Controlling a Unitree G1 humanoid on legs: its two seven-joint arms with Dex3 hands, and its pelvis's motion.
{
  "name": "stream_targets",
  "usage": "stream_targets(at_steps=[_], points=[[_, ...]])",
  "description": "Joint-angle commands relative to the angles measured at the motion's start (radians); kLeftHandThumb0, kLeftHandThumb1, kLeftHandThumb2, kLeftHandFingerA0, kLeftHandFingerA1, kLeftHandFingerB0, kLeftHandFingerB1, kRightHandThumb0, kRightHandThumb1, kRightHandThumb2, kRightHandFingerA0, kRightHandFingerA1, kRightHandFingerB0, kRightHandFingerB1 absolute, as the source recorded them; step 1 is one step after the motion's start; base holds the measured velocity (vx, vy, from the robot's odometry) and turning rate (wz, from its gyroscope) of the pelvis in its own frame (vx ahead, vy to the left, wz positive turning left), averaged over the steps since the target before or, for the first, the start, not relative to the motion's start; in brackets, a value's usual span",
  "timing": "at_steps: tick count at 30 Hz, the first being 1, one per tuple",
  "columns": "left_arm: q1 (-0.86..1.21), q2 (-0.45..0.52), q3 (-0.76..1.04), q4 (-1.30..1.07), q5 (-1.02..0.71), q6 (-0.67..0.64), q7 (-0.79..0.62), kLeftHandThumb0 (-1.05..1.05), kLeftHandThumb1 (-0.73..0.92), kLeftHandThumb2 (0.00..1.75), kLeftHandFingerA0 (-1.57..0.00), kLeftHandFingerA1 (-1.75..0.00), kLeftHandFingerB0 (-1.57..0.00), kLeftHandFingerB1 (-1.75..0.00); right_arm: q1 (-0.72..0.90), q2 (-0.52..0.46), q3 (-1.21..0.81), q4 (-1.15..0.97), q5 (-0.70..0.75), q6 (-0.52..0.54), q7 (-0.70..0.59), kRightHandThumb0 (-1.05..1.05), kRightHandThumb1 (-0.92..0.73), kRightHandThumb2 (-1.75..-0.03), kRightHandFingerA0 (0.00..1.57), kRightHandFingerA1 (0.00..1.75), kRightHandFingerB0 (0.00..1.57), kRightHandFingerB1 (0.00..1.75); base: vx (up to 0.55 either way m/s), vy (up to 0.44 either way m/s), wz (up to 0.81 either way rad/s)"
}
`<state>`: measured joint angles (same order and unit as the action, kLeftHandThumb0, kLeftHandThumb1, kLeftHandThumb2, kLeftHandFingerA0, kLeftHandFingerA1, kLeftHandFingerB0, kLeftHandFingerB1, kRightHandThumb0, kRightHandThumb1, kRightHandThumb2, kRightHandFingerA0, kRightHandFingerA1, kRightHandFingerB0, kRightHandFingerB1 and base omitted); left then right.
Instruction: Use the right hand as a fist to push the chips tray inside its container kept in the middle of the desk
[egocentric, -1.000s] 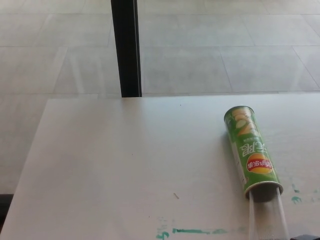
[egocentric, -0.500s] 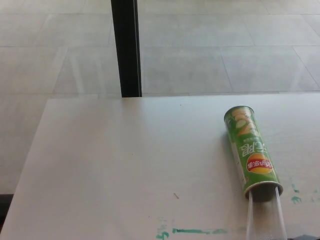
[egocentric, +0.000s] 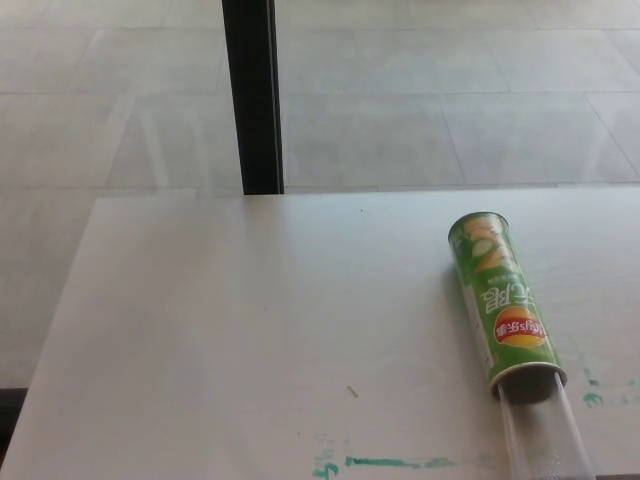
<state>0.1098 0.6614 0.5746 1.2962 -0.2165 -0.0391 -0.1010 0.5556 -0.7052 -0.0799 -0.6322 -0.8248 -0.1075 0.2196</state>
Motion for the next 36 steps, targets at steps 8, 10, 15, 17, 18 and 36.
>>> stream_targets(at_steps=[8, 10, 15, 17, 18, 36], points=[[0.02, 0.002, -0.006, 0.011, -0.001, -0.044, -0.016, -0.86, 0.64, 1.38, -0.71, -1.26, -0.33, -0.96, 0.098, -0.057, -0.096, -0.201, -0.01, 0.135, 0.392, -0.77, -0.92, -0.69, 0.84, 0.73, 0.62, 0.43, 0.0, 0.0, 0.0], [0.019, 0.007, -0.019, 0.011, 0.012, -0.038, -0.014, -0.87, 0.63, 1.38, -0.71, -1.24, -0.36, -0.97, 0.101, -0.047, -0.093, -0.209, -0.01, 0.137, 0.394, -0.79, -0.92, -0.71, 0.82, 0.84, 0.64, 0.43, 0.0, 0.0, 0.0], [0.013, 0.005, 0.004, -0.003, -0.019, -0.024, -0.029, -0.89, 0.62, 1.38, -0.72, -1.28, -0.36, -1.01, 0.069, -0.023, -0.061, -0.204, 0.002, 0.147, 0.408, -0.77, -0.92, -0.69, 0.82, 0.73, 0.65, 0.43, 0.0, 0.0, 0.0], [0.017, 0.005, 0.01, -0.024, -0.031, -0.009, -0.038, -0.85, 0.63, 1.4, -0.65, -1.27, -0.32, -0.98, 0.057, -0.018, -0.047, -0.205, -0.005, 0.15, 0.421, -0.78, -0.92, -0.73, 0.78, 0.61, 0.57, 0.42, 0.0, 0.0, 0.0], [0.021, 0.002, 0.009, -0.03, -0.03, -0.018, -0.035, -0.85, 0.63, 1.4, -0.65, -1.27, -0.32, -0.98, 0.053, -0.016, -0.044, -0.204, 0.0, 0.153, 0.427, -0.78, -0.92, -0.73, 0.78, 0.61, 0.57, 0.42, 0.0, 0.0, 0.0], [-0.009, -0.001, 0.021, 0.001, -0.03, -0.005, -0.003, -0.79, 0.61, 1.4, -0.73, -1.29, -0.38, -1.01, -0.063, 0.145, 0.06, 0.001, -0.126, 0.074, 0.149, -0.77, -0.92, -0.7, 0.84, 0.89, 0.71, 0.49, 0.0, 0.0, 0.0]])
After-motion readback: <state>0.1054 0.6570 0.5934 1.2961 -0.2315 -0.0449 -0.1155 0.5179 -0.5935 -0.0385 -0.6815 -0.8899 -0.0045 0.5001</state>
